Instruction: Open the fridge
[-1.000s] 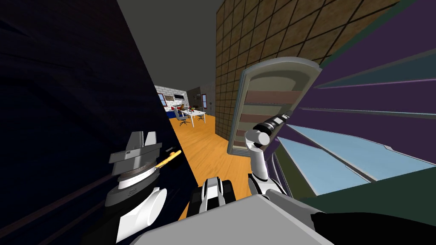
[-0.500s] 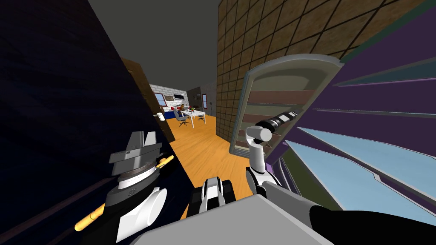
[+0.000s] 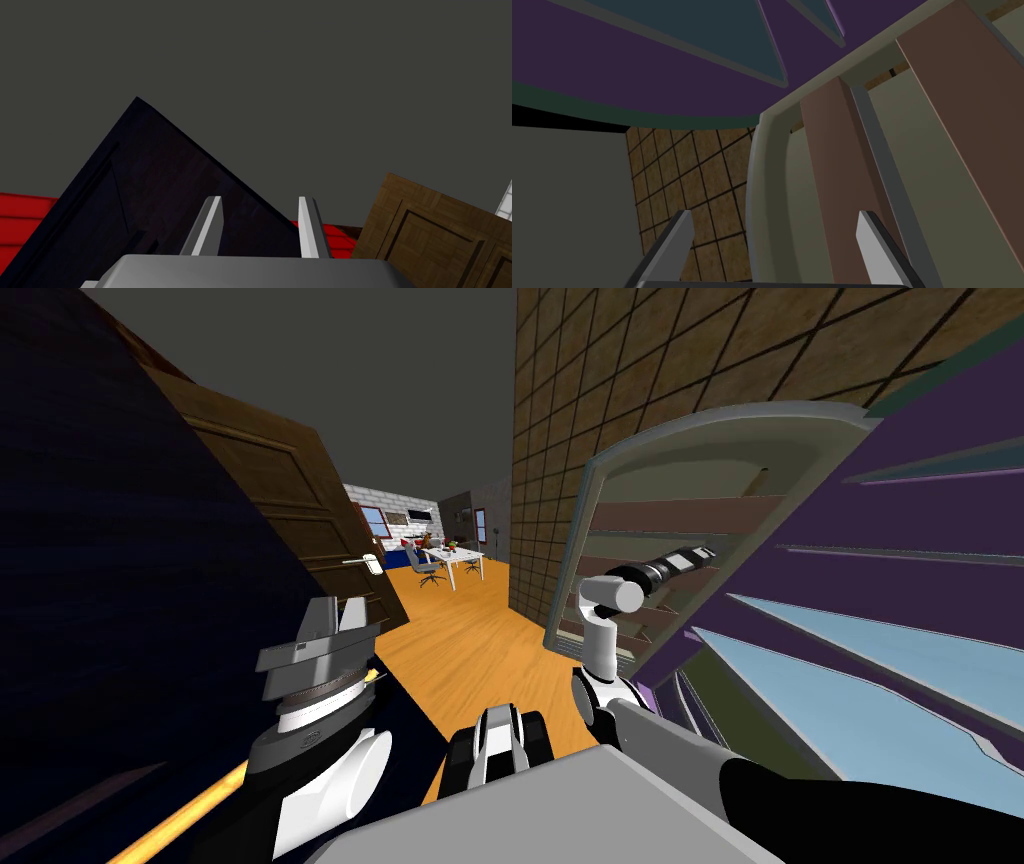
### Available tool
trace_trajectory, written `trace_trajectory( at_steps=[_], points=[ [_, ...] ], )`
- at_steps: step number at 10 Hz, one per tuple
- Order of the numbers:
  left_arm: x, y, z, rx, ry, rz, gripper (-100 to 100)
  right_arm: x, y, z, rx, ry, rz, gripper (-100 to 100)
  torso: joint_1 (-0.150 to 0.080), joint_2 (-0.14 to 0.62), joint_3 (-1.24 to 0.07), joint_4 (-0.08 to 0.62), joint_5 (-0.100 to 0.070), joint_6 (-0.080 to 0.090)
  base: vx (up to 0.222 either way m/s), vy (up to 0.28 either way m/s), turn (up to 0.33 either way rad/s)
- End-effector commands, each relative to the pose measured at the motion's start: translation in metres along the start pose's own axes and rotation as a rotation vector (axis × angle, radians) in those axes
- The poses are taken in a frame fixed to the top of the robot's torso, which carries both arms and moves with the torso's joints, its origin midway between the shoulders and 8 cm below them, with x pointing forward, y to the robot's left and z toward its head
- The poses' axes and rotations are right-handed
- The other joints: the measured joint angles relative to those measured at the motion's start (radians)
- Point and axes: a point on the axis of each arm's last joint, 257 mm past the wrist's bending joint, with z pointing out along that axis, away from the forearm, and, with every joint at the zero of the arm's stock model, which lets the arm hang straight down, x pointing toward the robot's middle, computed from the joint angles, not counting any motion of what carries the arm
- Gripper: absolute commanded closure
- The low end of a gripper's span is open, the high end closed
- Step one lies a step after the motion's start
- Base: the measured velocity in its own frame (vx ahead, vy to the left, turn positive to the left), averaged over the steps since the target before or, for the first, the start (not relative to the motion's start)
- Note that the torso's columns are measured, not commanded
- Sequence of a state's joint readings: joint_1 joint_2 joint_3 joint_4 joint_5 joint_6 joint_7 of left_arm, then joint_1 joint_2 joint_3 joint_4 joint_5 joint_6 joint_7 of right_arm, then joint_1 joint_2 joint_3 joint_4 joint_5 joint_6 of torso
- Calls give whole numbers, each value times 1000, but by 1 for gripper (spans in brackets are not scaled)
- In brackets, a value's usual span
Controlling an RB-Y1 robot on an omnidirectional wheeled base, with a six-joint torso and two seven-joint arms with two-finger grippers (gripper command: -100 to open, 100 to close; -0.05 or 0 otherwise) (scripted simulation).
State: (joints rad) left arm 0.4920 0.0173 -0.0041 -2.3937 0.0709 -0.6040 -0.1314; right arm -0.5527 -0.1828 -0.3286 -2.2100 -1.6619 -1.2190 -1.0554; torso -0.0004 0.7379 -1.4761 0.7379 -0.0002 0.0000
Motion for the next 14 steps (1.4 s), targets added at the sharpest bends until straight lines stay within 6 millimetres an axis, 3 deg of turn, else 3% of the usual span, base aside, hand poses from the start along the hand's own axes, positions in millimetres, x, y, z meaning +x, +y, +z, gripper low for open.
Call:
trace_trajectory(
  at_steps=[1,6,9,12,14],
  points=[
    [0,0,0,0,0,0,0,7,-2,1,-31,56,-4,-100,0,0,0,0,0,0,156,25,1],
    [0,0,0,0,0,0,0,18,6,-6,-131,149,-10,-100,1,0,0,0,0,0,151,44,0],
    [0,0,0,0,0,0,0,21,31,-26,-259,189,-20,-100,0,-1,-1,0,0,0,160,34,1],
    [0,0,0,0,0,0,0,21,51,-45,-345,194,-30,-100,0,5,3,2,0,0,56,19,0],
    [0,0,0,0,0,0,0,22,50,-42,-333,194,-29,-100,-1,3,2,1,0,0,5,3,1]
  ],
)
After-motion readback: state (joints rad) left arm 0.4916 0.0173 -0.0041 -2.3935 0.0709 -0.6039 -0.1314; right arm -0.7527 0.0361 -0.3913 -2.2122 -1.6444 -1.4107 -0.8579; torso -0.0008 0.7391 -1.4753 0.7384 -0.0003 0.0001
